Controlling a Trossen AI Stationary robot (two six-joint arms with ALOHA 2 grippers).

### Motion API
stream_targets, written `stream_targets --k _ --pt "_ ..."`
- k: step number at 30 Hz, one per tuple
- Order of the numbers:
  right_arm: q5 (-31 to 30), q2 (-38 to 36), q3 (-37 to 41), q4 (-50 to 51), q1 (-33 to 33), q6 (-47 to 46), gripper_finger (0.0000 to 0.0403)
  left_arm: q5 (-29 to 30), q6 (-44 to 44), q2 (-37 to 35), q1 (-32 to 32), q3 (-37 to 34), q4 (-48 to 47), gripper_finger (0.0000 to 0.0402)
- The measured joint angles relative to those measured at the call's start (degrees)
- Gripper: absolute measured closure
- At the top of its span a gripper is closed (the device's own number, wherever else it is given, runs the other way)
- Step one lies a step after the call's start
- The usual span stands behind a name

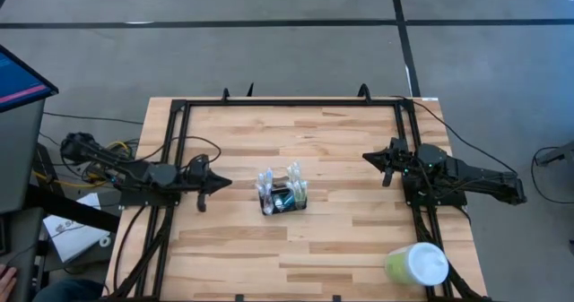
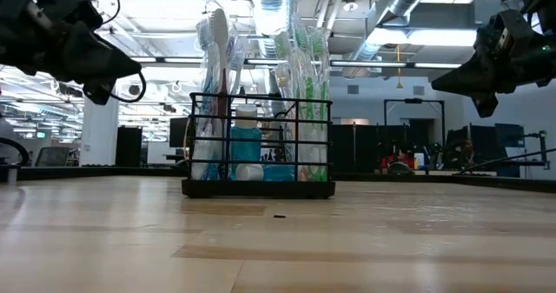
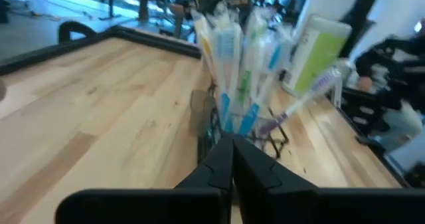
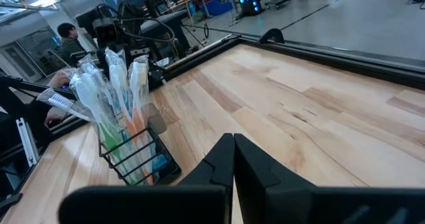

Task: Pick & Place toothbrushing station
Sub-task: Return to Home Position

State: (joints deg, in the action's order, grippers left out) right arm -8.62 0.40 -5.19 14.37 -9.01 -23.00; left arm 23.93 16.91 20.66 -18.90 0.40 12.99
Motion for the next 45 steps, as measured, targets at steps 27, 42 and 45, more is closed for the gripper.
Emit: stream_targets --k 27,42,45 --pt "0.0 0.0 0.02 -0.02 0.01 0.0 0.0403 -1.81 -13.49 -19.12 0.16 0.02 -8.97 0.0401" --pt "-0.13 -0.04 0.02 -0.17 0.01 0.0 0.0403 4.7 -11.89 -20.56 0.22 0.46 -9.87 0.0402" --pt "-0.22 -0.04 0.04 -0.17 0.0 0.0 0.0403 4.76 -11.94 -19.89 0.22 0.39 -9.12 0.0402"
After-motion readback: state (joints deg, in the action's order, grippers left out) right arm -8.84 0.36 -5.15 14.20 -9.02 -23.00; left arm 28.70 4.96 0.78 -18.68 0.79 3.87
